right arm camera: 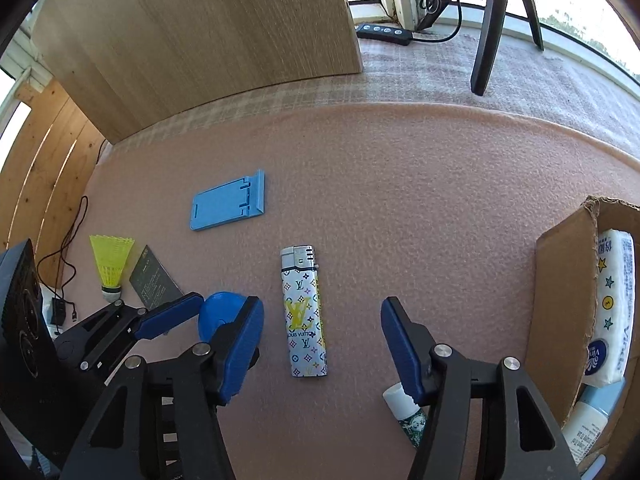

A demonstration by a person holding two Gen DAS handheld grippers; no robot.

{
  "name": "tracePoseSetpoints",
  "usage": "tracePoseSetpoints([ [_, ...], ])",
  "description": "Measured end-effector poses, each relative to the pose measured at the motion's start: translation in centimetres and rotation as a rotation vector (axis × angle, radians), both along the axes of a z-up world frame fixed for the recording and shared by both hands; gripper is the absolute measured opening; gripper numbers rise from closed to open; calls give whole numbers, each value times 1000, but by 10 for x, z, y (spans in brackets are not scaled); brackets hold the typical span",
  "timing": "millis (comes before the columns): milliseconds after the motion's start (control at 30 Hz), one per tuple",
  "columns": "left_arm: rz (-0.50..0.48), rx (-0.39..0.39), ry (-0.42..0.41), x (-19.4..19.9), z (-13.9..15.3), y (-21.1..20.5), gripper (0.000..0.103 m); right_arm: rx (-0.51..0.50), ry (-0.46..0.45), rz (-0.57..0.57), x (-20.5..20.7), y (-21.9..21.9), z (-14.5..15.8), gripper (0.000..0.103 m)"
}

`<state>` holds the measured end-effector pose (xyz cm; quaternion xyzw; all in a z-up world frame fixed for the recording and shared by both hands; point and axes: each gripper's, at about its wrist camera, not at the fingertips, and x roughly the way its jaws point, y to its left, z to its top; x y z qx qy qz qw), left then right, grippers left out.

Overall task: Organize objects
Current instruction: 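Grasp the blue tape measure with the left tool while the right tool grasps the lighter, then carry the tape measure and lighter over the box with both tools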

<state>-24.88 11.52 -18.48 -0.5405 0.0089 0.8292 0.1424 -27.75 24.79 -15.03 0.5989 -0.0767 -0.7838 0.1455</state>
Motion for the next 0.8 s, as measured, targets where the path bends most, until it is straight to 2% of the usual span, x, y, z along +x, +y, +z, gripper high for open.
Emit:
tracePoseSetpoints([
  [333,1,5,13,0,-4,-5,54,30,-15,24,-2,-8,-10,52],
  [467,-3,4,22,2,-4,-5,54,72,1,38,1,-11,-11,46],
  [600,-4,12,27,5,-4,-7,54,111,22,63,5,-14,-10,38],
  [733,0,22,23,8,-3,-9,54,128,33,88,11,-19,-11,21],
  [800,2,24,25,12,-3,-9,54,148,47,104,16,-22,-11,16],
])
